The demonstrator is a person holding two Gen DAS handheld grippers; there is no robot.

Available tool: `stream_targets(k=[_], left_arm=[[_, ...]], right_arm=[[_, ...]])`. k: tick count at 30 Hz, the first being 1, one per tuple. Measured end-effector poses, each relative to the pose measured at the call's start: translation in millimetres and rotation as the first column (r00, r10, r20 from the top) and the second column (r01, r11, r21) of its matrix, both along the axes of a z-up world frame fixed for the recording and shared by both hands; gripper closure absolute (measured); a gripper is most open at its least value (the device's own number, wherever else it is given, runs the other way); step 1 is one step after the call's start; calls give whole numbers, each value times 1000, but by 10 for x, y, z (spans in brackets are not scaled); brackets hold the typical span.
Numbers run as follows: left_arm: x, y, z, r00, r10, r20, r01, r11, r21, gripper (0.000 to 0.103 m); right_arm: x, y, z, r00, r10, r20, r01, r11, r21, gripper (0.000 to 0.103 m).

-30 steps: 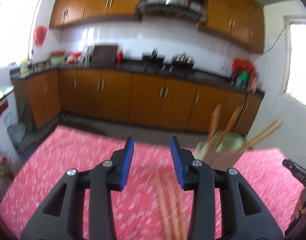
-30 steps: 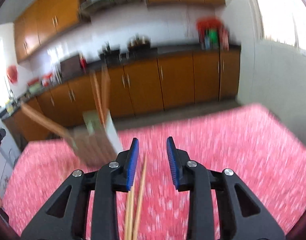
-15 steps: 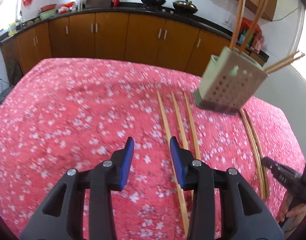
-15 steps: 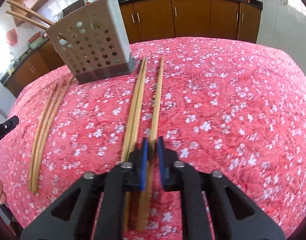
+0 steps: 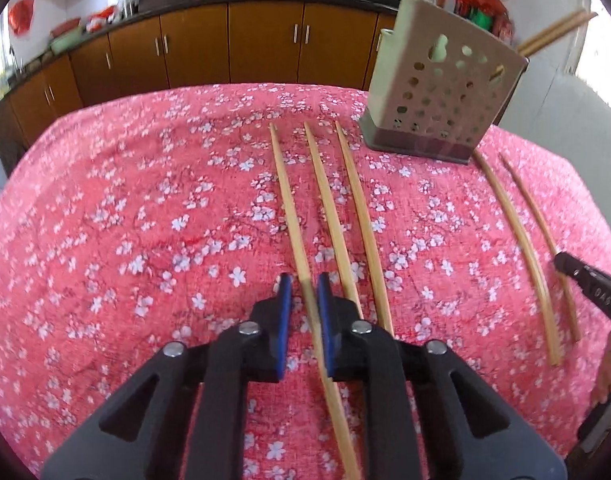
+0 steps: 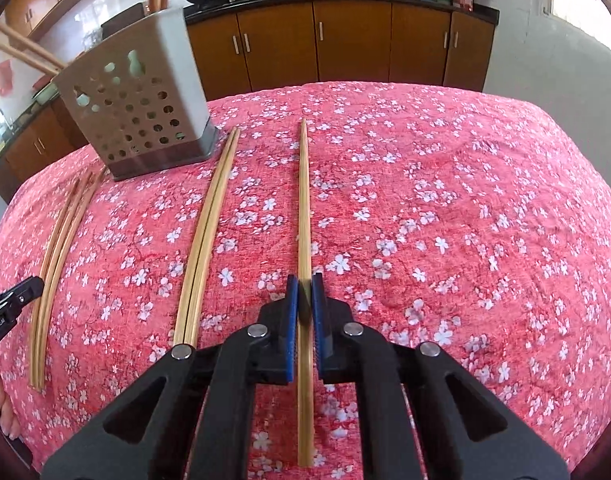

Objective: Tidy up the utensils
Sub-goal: 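Close the right tool on a chopstick while the left tool grasps another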

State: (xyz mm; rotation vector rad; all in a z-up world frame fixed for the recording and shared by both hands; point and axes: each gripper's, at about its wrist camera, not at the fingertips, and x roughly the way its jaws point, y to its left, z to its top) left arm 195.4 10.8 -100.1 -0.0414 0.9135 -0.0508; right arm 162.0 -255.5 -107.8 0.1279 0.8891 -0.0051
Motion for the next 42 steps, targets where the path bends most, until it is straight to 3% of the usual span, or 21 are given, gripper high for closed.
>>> stream_targets(k=[6, 11, 26, 42], left_arm=[[162, 197, 13, 998, 67, 3, -67, 997, 36, 95], [325, 536, 30, 991, 133, 7, -134, 989, 62, 94], [335, 710, 22, 990, 137, 30, -138, 990, 11, 91], [330, 702, 26, 990, 138, 30, -138, 990, 13, 91]], right_arm=[[21, 36, -5, 1000, 15, 9, -15, 1000, -18, 95], [136, -107, -8, 999, -32, 18, 32, 999, -36, 95], [150, -218, -27, 997, -57, 44, 59, 997, -51, 94], [160, -206, -26, 997, -57, 43, 60, 997, -52, 94]])
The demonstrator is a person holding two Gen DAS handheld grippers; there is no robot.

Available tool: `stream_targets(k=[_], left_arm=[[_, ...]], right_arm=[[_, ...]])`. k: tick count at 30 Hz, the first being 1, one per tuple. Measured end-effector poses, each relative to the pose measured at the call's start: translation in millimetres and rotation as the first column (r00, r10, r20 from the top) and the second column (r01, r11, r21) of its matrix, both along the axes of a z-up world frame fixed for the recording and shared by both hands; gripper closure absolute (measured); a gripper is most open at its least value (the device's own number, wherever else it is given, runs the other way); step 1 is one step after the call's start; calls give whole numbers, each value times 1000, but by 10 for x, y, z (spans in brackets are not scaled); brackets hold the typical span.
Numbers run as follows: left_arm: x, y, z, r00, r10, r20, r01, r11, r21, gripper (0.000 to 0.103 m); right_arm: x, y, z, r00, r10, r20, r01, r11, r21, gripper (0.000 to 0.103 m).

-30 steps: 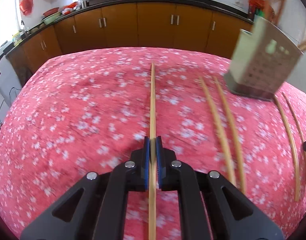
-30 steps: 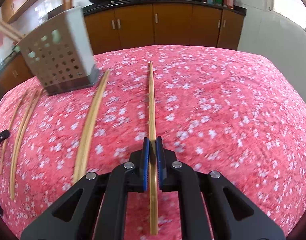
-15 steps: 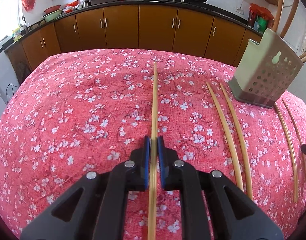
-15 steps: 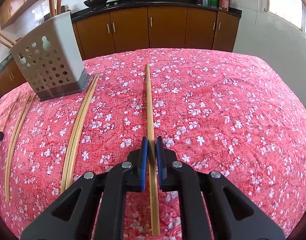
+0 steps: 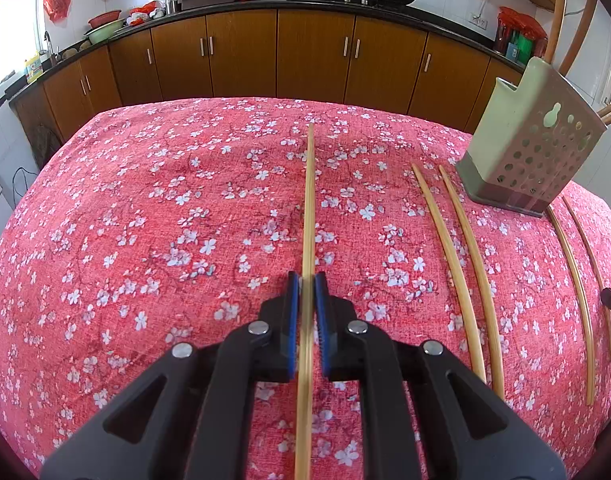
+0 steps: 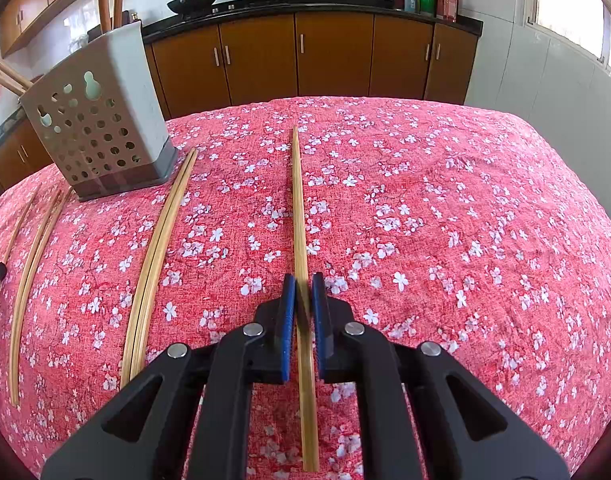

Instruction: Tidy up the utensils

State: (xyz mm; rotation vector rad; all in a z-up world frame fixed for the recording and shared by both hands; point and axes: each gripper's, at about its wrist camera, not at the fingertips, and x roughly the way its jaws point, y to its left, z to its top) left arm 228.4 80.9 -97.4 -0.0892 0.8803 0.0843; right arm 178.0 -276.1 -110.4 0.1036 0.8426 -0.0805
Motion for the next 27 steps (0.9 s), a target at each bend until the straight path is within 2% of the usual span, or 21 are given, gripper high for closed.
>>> stream_targets(k=[27], left_arm=[[-6, -6, -1, 1000, 0, 0, 0, 1000, -8, 91]], right_arm=[[3, 7, 2, 1000, -1, 0, 1, 1000, -3, 93]])
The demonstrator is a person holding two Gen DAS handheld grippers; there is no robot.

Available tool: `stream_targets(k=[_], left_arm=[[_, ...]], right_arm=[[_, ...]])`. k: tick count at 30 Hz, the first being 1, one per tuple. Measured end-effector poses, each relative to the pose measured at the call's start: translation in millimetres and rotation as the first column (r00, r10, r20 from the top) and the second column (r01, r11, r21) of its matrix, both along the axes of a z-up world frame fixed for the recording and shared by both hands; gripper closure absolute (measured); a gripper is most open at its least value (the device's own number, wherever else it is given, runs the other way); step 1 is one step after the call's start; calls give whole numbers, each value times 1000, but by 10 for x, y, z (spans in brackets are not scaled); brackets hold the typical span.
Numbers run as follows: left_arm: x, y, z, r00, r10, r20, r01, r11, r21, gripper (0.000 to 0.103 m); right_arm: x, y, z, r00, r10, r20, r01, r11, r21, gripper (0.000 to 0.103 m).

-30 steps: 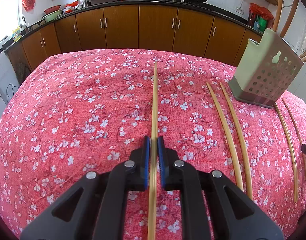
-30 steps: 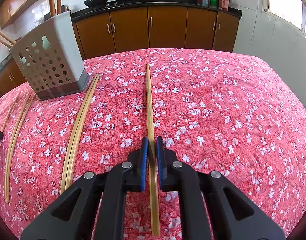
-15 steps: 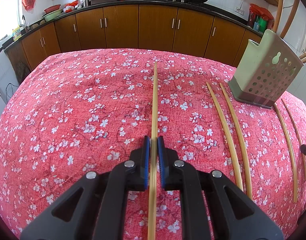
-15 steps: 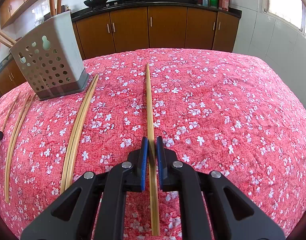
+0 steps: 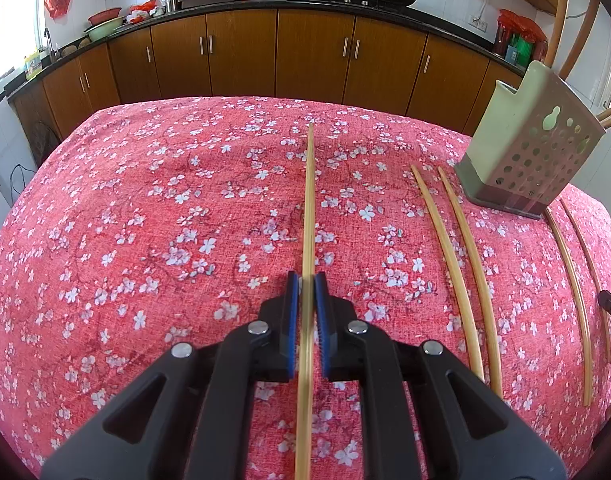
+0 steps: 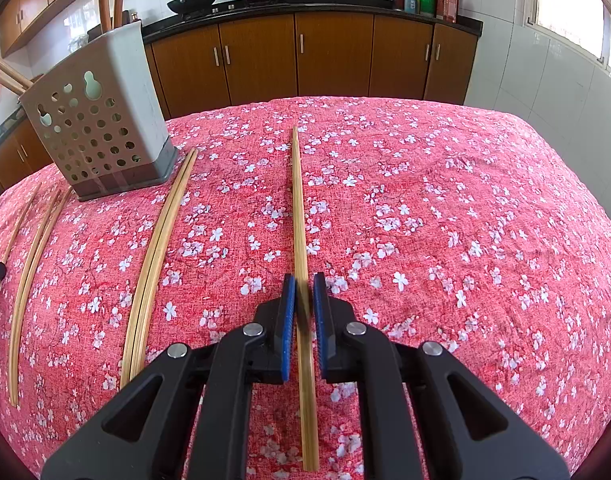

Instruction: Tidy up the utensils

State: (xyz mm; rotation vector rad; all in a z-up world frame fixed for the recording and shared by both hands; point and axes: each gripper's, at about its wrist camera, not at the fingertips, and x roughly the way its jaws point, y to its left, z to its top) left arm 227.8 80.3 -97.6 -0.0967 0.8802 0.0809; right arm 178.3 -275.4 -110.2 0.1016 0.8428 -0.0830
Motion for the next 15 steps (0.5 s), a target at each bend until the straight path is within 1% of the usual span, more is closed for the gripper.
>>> stream_targets(k=[15], left_arm=[[3, -6, -3, 1000, 1, 0, -1, 1000, -4, 91]], right_arm=[[0, 0, 1, 1000, -1, 0, 1, 1000, -1, 92]])
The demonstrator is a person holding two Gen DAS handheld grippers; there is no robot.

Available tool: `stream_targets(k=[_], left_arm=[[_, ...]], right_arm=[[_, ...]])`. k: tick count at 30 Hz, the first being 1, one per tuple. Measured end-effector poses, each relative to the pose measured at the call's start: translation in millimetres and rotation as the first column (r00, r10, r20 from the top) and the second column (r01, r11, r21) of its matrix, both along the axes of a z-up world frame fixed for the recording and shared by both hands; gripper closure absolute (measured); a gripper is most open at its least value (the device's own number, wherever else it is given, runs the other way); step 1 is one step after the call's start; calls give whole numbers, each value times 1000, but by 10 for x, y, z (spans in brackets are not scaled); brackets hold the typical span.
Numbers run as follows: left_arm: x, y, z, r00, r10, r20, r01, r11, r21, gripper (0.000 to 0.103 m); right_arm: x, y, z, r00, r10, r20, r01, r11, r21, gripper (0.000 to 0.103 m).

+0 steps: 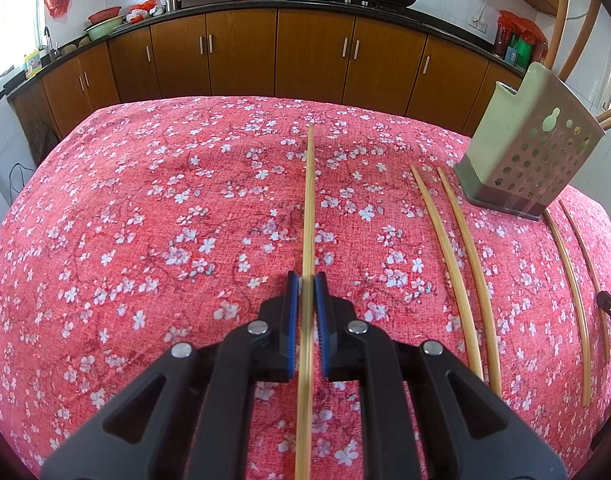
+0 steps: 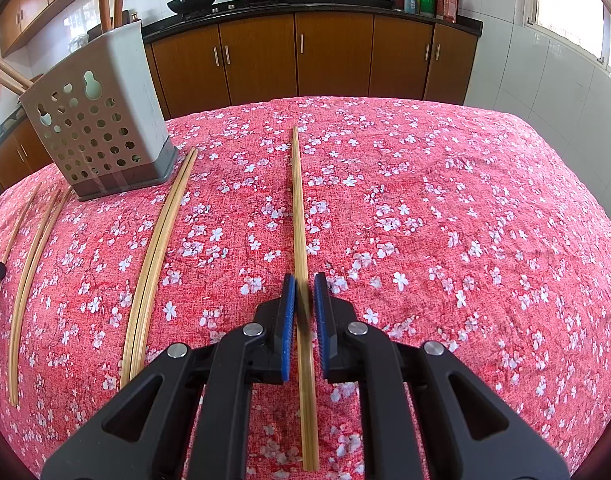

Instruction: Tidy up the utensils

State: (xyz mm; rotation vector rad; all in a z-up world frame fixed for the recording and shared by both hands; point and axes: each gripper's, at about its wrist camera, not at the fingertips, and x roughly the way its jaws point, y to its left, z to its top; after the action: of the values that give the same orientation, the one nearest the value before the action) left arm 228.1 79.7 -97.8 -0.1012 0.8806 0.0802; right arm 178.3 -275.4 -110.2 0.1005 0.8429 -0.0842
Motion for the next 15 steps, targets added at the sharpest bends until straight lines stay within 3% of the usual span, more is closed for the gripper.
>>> stream_targets(k=[9, 15], left_arm=[[2, 21, 6, 1000, -1, 1, 1, 1000, -11, 91], [-132, -34, 9, 1000, -29, -5, 29, 999, 21, 91]], right_arm=[[-5, -1, 0, 1000, -1, 1, 1, 1000, 2, 91], [-122, -66, -5, 1000, 4, 5, -4, 999, 40, 93]])
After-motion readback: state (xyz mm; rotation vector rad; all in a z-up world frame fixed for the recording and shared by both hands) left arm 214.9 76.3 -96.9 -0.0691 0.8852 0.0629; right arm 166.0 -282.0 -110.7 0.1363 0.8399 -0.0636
